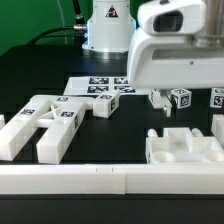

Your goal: Assemble chair

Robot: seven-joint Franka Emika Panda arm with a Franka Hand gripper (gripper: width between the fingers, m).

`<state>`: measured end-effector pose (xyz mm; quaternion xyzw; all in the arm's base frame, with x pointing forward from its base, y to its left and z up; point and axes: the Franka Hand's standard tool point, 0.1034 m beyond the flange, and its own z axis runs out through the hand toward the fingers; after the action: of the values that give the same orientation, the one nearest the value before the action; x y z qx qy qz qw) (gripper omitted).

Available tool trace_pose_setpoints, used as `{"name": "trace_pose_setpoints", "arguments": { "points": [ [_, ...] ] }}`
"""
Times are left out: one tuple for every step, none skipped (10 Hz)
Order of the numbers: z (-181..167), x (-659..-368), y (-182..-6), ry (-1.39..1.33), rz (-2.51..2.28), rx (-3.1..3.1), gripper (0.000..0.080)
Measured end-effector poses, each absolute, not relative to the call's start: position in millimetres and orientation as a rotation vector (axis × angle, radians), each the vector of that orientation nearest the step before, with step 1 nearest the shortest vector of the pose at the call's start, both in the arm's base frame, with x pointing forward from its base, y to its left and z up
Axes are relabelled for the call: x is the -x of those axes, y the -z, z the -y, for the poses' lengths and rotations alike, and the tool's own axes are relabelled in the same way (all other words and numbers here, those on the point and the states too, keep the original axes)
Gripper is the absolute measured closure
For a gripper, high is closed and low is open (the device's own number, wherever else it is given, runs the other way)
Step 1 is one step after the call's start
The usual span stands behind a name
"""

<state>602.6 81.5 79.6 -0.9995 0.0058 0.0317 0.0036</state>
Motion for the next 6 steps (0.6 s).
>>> {"name": "trace_pose_setpoints", "arguments": {
  "points": [
    [-79.7,-594.5,-80.6,-0.096,-0.02,3.133,0.0151],
    [-80.3,-595.7,-79.1,-0.097,-0.019,3.133,0.0151],
    [-80.4,-595.8,-78.8,-0.097,-0.019,3.133,0.0151],
    [-80.4,-595.6,-78.7,-0.098,-0.019,3.133,0.0151],
    [-80.3,-595.3,-78.3,-0.099,-0.019,3.133,0.0151],
    [-80.7,-593.4,-77.9,-0.102,-0.018,3.133,0.0151]
  ]
}}
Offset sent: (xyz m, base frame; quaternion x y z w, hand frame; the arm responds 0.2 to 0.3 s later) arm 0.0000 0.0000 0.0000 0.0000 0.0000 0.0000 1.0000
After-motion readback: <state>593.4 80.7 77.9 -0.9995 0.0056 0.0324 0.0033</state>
